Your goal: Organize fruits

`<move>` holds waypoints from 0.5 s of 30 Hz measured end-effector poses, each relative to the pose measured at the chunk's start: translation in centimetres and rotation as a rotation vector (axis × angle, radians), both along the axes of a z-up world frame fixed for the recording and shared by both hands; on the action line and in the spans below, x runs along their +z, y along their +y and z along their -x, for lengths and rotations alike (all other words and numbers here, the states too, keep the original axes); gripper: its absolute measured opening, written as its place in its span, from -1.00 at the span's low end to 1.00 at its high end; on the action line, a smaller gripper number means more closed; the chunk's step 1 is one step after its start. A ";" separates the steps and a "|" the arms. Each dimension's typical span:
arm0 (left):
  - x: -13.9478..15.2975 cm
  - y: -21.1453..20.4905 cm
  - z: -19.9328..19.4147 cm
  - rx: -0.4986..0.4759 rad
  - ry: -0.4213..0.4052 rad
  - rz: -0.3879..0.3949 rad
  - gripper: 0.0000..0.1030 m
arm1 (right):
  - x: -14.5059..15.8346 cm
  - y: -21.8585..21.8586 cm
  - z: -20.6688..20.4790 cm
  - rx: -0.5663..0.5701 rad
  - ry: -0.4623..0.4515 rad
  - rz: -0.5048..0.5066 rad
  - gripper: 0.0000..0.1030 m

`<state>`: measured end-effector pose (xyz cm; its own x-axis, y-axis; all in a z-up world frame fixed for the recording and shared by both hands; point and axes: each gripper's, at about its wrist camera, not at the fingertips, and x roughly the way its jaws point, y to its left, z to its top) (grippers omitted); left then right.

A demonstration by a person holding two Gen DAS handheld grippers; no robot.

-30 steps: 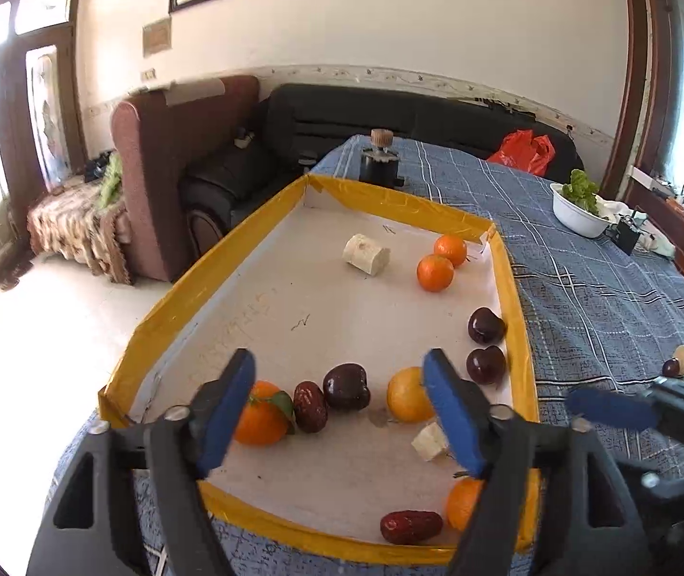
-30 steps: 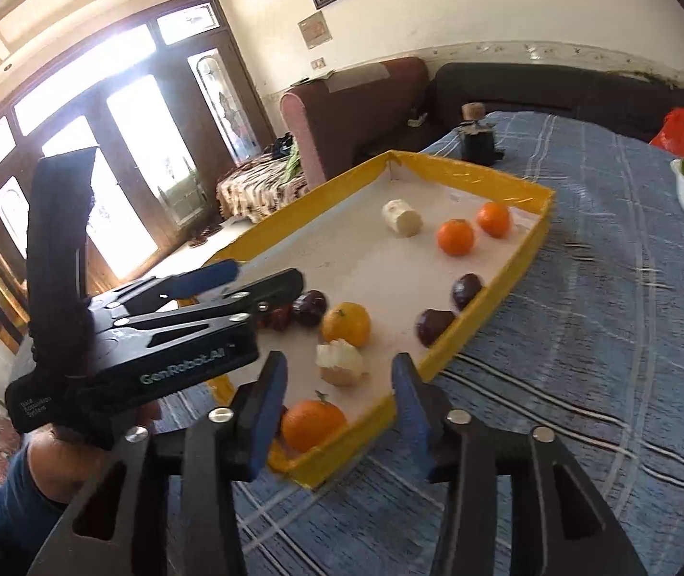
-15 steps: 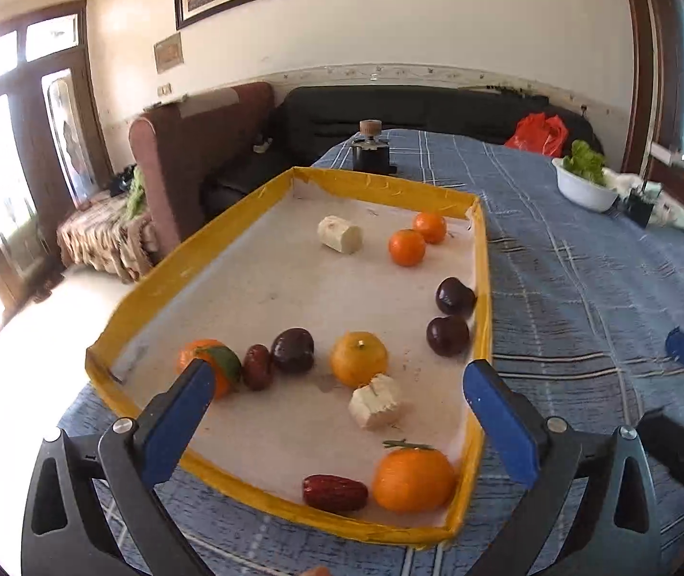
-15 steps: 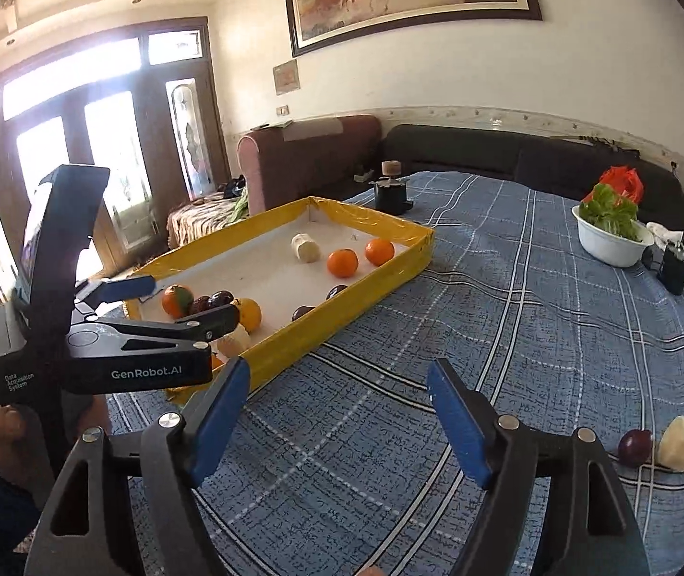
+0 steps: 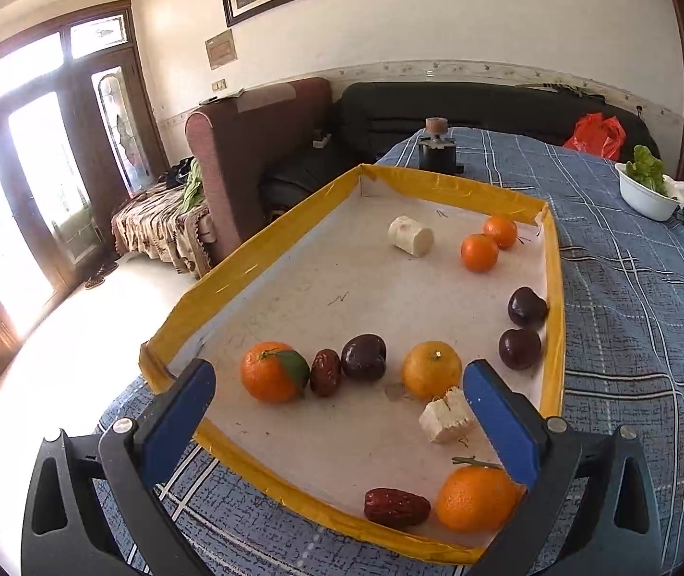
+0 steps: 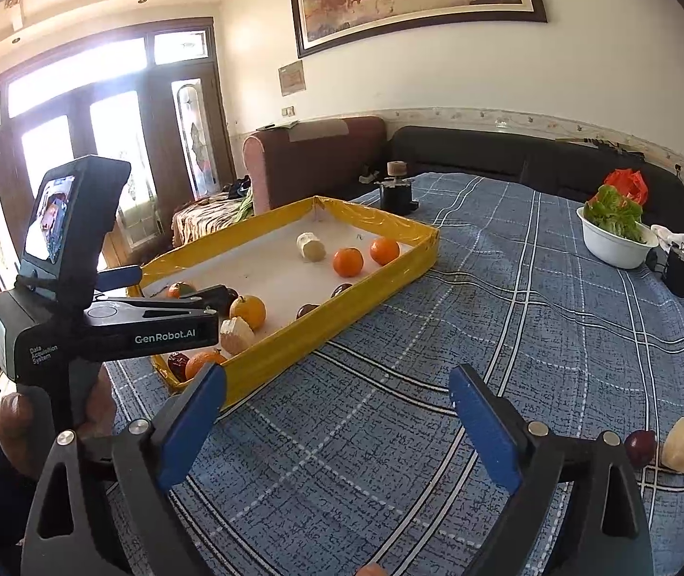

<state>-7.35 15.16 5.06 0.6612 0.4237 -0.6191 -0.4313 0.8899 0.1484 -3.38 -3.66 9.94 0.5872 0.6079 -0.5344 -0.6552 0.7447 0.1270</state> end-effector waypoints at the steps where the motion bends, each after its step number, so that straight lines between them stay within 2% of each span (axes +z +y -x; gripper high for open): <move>1: 0.0 0.0 0.0 0.002 -0.002 -0.001 1.00 | 0.0 0.0 0.0 -0.001 0.000 0.001 0.88; 15: 0.0 -0.1 0.2 0.008 -0.002 -0.004 1.00 | -0.1 0.1 -0.2 -0.001 0.011 0.013 0.89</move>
